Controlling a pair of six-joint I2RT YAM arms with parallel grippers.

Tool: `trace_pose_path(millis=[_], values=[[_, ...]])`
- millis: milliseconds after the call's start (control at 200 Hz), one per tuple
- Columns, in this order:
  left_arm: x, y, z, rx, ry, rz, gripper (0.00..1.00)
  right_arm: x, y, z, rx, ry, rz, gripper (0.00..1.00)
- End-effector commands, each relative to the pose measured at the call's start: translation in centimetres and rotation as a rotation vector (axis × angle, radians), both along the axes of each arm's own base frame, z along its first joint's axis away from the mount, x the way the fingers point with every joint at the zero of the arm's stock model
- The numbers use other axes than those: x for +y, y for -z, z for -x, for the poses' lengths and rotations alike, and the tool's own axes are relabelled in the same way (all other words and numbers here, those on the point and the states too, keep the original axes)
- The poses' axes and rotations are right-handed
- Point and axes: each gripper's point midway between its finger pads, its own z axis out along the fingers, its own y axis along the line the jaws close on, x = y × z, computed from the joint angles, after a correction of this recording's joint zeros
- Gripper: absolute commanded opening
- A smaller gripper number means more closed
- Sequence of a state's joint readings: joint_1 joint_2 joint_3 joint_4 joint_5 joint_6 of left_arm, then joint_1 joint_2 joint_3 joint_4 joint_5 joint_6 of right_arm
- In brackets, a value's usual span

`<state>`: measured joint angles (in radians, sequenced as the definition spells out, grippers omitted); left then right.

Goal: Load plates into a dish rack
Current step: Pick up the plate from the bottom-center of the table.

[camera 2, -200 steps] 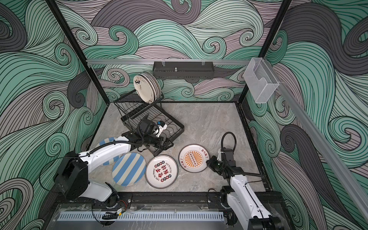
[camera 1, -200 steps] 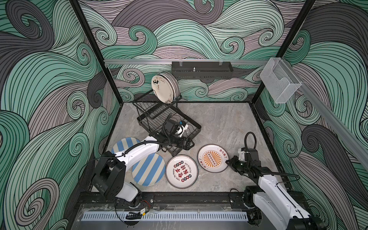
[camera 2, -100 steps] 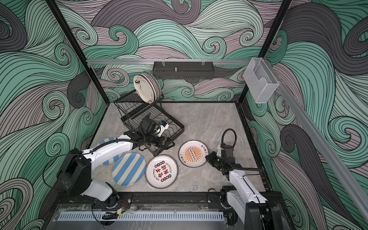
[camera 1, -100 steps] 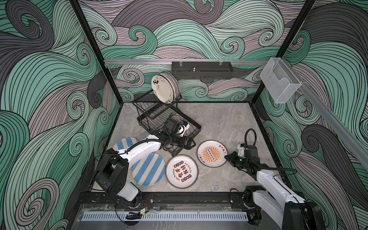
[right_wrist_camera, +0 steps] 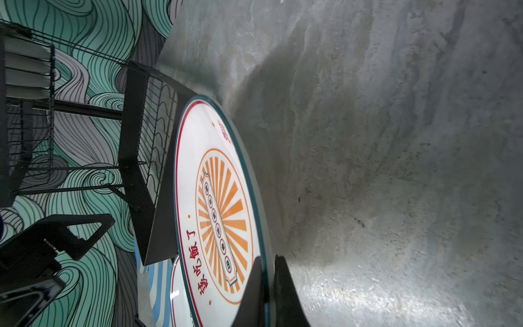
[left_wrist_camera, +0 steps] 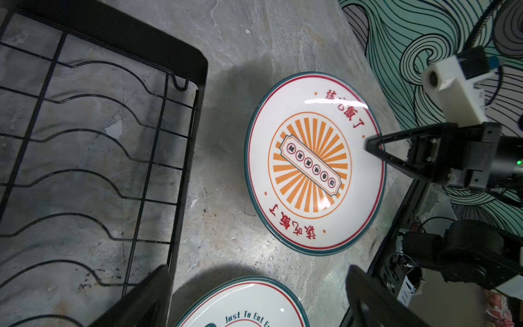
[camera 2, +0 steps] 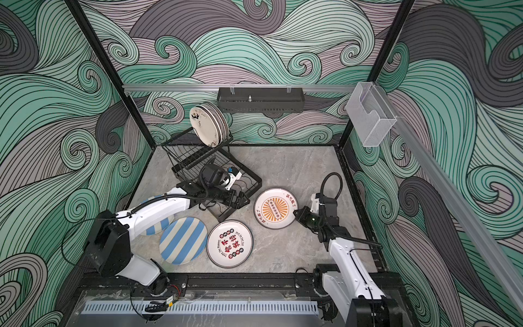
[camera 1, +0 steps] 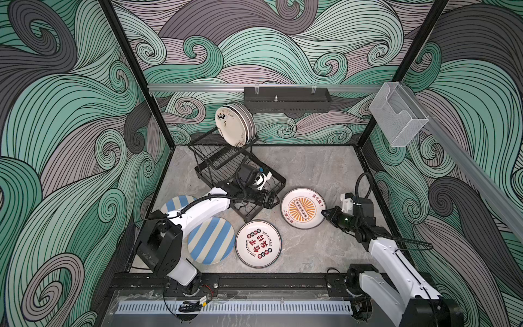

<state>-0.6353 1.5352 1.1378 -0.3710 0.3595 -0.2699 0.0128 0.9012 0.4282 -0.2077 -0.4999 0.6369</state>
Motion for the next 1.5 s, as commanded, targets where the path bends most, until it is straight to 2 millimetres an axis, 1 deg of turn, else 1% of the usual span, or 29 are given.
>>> trace_pose_path(millis=[0, 75, 150, 220, 405, 495, 631, 706, 791, 886, 981, 1166, 1351, 1496], values=[[1.3, -0.7, -1.2, -0.041, -0.063, -0.063, 0.98, 1.6, -4.7, -2.1, -0.141, -0.076, -0.081, 0.0], [2.0, -0.6, -1.7, -0.052, -0.093, -0.086, 0.99, 1.8, -5.5, -2.8, -0.16, -0.09, -0.089, 0.0], [2.4, -0.3, -2.2, -0.054, -0.112, -0.097, 0.99, 2.0, -5.8, -3.8, -0.176, -0.089, -0.101, 0.0], [2.5, -0.1, -2.7, -0.053, -0.124, -0.095, 0.99, 2.6, -6.0, -4.9, -0.189, -0.104, -0.121, 0.0], [2.1, -0.7, -4.0, -0.067, -0.141, -0.064, 0.99, 5.3, -5.8, -7.7, -0.202, -0.17, -0.113, 0.0], [1.6, -0.4, -4.6, -0.069, -0.136, -0.053, 0.98, 6.5, -5.6, -8.9, -0.201, -0.198, -0.125, 0.0], [1.1, 0.0, -5.2, -0.026, -0.13, -0.028, 0.99, 7.4, -5.1, -10.2, -0.186, -0.216, -0.133, 0.0], [0.8, 0.3, -5.5, -0.028, -0.12, -0.027, 0.99, 7.6, -4.5, -10.5, -0.175, -0.222, -0.123, 0.0], [0.5, 1.2, -5.9, -0.013, -0.114, -0.037, 0.98, 7.9, -3.8, -10.8, -0.16, -0.229, -0.124, 0.0], [-0.3, 2.1, -6.1, 0.015, -0.079, -0.031, 0.99, 8.3, -3.1, -11.0, -0.14, -0.236, -0.129, 0.0], [-1.0, 2.5, -6.2, 0.033, -0.056, -0.017, 0.99, 8.5, -2.5, -11.1, -0.125, -0.236, -0.133, 0.0], [-1.2, 3.1, -6.8, 0.022, -0.045, -0.034, 0.99, 9.0, -1.6, -11.0, -0.082, -0.252, -0.133, 0.0], [-1.3, 3.4, -6.8, 0.027, -0.035, -0.039, 0.99, 9.7, -1.5, -10.8, -0.064, -0.281, -0.116, 0.0], [-1.5, 3.3, -6.9, 0.024, -0.024, -0.035, 0.98, 10.0, -1.3, -10.8, -0.054, -0.292, -0.119, 0.11]])
